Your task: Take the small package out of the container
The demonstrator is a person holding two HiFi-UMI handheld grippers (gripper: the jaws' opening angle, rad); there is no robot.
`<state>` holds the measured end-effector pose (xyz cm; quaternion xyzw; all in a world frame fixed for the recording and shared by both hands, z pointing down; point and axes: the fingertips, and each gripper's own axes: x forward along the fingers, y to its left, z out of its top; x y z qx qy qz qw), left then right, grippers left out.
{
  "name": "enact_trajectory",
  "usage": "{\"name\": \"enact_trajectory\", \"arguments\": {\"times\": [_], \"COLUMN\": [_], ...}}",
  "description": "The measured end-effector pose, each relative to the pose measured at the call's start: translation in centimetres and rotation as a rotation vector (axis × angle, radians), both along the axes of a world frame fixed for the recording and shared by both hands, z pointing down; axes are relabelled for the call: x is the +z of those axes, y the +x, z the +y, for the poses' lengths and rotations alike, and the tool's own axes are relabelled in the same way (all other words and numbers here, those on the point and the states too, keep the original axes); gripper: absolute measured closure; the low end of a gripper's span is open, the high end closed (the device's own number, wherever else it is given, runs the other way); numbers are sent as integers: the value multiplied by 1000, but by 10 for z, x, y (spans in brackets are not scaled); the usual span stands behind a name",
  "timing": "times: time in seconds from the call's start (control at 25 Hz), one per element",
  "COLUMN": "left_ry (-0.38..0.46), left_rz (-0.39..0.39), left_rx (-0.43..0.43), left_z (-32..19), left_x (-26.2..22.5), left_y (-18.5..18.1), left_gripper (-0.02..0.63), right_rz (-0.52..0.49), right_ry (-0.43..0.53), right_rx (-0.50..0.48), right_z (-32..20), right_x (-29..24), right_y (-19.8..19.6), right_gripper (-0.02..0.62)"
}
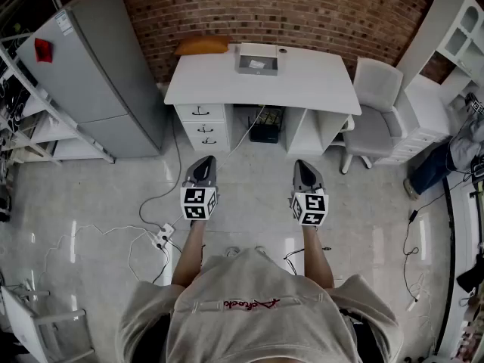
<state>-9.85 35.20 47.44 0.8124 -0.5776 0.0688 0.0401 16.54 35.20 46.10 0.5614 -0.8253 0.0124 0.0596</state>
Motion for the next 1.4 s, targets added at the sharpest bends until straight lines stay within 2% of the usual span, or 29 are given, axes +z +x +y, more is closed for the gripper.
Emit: {"name": "enact_trajectory", "arguments": {"times": [0.44, 0.72, 1.04, 1.2, 1.4], "left_ry": [-9, -11, -18, -25, -49], "left_rz": [4, 15, 9, -25, -15], "left_rx": [0, -11, -29, -30, -39], "left_z": [-7, -10, -9, -8, -11], "left_x": [8, 8, 13, 20, 33], "left_y": [10, 24, 49, 58, 67], "left_gripper": [597, 597, 597, 597, 597], "right_rz": [10, -6, -18, -24, -22], "right_ry": [-12, 21, 20, 11, -8], "right_rx": [-32, -80, -100, -104, -105], "right_z": [-7, -13, -21, -22, -27], "right_x": [8, 2, 10, 16, 25], "right_y": [1, 4, 23, 31, 39], "right_gripper": [586, 586, 586, 586, 586]}}
